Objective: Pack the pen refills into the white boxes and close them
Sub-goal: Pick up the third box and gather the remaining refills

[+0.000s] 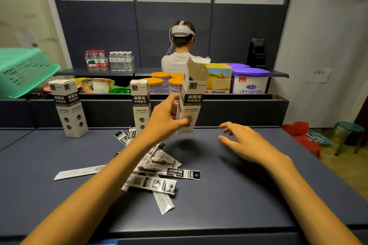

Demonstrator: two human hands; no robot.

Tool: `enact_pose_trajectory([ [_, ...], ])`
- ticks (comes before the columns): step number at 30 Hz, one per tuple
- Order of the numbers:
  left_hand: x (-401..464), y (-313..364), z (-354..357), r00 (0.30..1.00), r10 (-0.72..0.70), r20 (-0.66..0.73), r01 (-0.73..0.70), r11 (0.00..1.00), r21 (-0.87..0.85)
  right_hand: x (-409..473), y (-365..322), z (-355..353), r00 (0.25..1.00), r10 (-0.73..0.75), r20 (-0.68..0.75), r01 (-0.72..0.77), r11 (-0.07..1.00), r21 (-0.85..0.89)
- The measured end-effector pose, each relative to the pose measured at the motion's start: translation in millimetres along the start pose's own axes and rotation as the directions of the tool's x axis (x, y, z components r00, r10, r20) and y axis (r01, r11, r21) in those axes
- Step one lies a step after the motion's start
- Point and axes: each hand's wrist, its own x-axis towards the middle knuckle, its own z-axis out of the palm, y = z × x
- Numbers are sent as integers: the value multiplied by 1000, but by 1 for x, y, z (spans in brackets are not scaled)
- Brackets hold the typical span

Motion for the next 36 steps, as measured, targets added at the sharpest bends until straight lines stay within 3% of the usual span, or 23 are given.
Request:
enact_pose_trajectory([
  [8, -66, -31, -107, 983, 52, -176, 4, 953, 302, 17, -47, 11, 993, -118, -25, 118, 993, -15],
  [16, -80, -92, -161, 971, 59, -234, 27, 937, 349, 40, -119, 36, 989, -143, -22, 141, 986, -89],
  [23, -77, -127, -166, 969, 89, -233, -15, 953, 301, 51, -167, 56, 999, -46, 26, 50, 982, -181],
  [28, -81, -138, -162, 971, 96, -217, -29, 955, 295, 54, -169, 66, 989, 116, 90, -97, 977, -188],
  [32, -82, -141, -160, 971, 107, -213, -36, 949, 312, 55, -165, 71, 972, 173, 157, -165, 984, -60],
  [36, -85, -144, -159, 974, 88, -207, -19, 949, 314, 58, -162, 70, 982, 102, 160, -129, 977, 172],
])
